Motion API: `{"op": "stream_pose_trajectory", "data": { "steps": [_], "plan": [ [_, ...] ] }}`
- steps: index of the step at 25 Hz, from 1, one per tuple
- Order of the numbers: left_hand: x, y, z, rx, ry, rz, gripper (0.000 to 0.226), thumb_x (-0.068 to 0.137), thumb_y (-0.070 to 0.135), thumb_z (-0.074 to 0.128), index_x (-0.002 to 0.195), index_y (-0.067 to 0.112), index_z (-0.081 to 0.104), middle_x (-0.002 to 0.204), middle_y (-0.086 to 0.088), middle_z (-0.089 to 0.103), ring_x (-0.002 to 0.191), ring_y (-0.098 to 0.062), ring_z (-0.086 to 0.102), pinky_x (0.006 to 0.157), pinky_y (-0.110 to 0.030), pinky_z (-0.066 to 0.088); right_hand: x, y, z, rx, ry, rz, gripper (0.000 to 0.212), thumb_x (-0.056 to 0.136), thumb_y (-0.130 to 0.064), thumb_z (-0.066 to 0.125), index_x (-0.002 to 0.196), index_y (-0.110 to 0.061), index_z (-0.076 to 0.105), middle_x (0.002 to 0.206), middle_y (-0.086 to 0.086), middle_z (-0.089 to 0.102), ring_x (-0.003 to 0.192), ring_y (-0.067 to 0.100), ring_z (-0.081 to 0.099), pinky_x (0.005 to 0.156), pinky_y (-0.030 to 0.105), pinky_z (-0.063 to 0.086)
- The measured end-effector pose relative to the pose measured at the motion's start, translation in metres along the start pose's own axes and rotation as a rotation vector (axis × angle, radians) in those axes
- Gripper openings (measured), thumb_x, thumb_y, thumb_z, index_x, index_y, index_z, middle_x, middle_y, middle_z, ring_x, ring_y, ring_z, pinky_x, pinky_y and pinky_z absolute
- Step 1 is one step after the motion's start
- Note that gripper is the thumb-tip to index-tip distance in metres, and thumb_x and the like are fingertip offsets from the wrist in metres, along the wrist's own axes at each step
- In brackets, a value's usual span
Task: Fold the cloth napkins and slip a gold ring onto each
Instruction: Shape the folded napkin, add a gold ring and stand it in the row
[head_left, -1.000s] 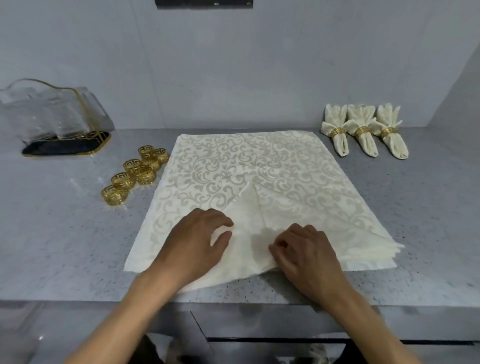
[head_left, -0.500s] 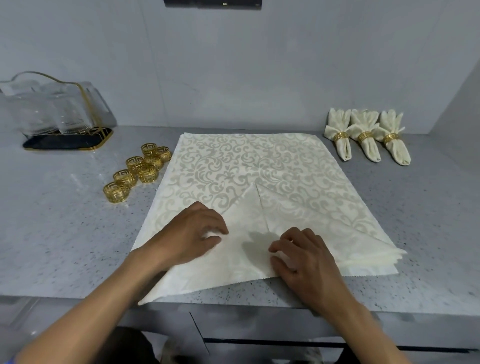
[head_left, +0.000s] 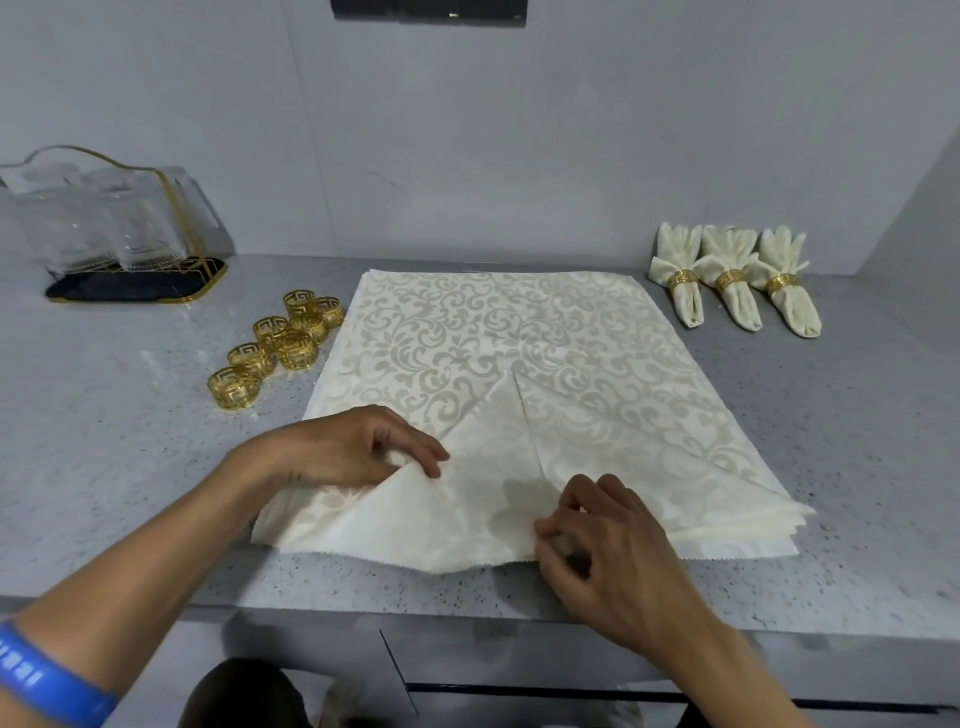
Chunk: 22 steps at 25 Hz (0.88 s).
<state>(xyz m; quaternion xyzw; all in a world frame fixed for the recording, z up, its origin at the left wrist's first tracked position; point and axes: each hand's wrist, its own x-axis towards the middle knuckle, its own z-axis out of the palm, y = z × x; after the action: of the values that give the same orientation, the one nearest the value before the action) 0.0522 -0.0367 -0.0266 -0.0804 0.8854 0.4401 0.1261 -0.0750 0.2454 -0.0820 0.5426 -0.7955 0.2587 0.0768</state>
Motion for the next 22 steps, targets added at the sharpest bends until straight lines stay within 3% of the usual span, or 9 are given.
{"op": "stream_pose_trajectory", "data": {
  "steps": [2,4,5,8,12,18,22],
  "plan": [
    [0.005,0.003,0.006,-0.049,0.082,-0.013,0.027,0.094,0.003,0.058,0.098,0.022,0.077,0.103,0.009,0.074,0.099,-0.005,0.066,0.085,-0.023,0.049,0.002,-0.004,-0.004,0.015,-0.062,0.03,0.035,0.088,-0.051,0.051,0.07,-0.025,0.066,0.072,-0.015,0.05,0.072,0.005,0.041,0.065,0.02,0.034],
    [0.013,0.008,0.016,-0.103,0.262,-0.09,0.023,0.093,0.008,0.061,0.074,0.016,0.07,0.064,0.002,0.065,0.059,-0.014,0.058,0.058,-0.029,0.044,0.004,-0.008,-0.01,0.058,-0.148,0.131,0.053,0.085,-0.07,0.037,0.07,-0.027,0.065,0.069,-0.013,0.054,0.073,0.005,0.045,0.065,0.021,0.038],
    [0.019,0.011,0.022,-0.138,0.371,-0.141,0.025,0.092,0.011,0.066,0.067,0.014,0.066,0.058,-0.001,0.058,0.054,-0.015,0.051,0.055,-0.029,0.041,0.005,-0.009,-0.012,0.084,-0.167,0.184,0.058,0.082,-0.076,0.033,0.068,-0.027,0.061,0.068,-0.011,0.055,0.073,0.004,0.047,0.065,0.022,0.04],
    [0.034,0.013,0.038,-0.213,0.542,-0.23,0.019,0.086,0.027,0.075,0.072,0.016,0.07,0.06,-0.003,0.051,0.055,-0.015,0.05,0.056,-0.026,0.042,0.01,-0.012,-0.012,0.154,-0.135,0.323,0.049,0.084,-0.067,0.048,0.061,-0.024,0.047,0.058,-0.007,0.05,0.059,0.007,0.046,0.056,0.022,0.037],
    [0.037,0.015,0.044,-0.244,0.616,-0.267,0.012,0.087,0.025,0.073,0.08,0.015,0.074,0.061,-0.004,0.053,0.054,-0.013,0.051,0.054,-0.024,0.042,0.015,-0.012,-0.006,0.162,-0.1,0.462,0.024,0.09,-0.047,0.058,0.076,-0.027,0.058,0.065,-0.01,0.06,0.062,0.007,0.057,0.057,0.02,0.044],
    [0.037,0.018,0.049,-0.162,0.675,-0.283,0.02,0.089,0.026,0.066,0.076,0.011,0.072,0.062,-0.004,0.064,0.052,-0.012,0.055,0.052,-0.026,0.044,0.015,-0.013,-0.001,0.087,-0.075,0.428,0.032,0.093,-0.041,0.056,0.066,-0.023,0.049,0.059,-0.007,0.053,0.054,0.009,0.049,0.051,0.019,0.033],
    [0.038,0.018,0.053,-0.089,0.728,-0.276,0.007,0.086,0.023,0.068,0.081,0.019,0.071,0.071,0.003,0.064,0.062,-0.011,0.056,0.061,-0.03,0.047,0.014,-0.012,-0.003,0.111,-0.046,0.41,0.016,0.09,-0.041,0.06,0.085,-0.03,0.049,0.068,-0.013,0.054,0.063,0.004,0.053,0.056,0.016,0.038]
  ]
}}
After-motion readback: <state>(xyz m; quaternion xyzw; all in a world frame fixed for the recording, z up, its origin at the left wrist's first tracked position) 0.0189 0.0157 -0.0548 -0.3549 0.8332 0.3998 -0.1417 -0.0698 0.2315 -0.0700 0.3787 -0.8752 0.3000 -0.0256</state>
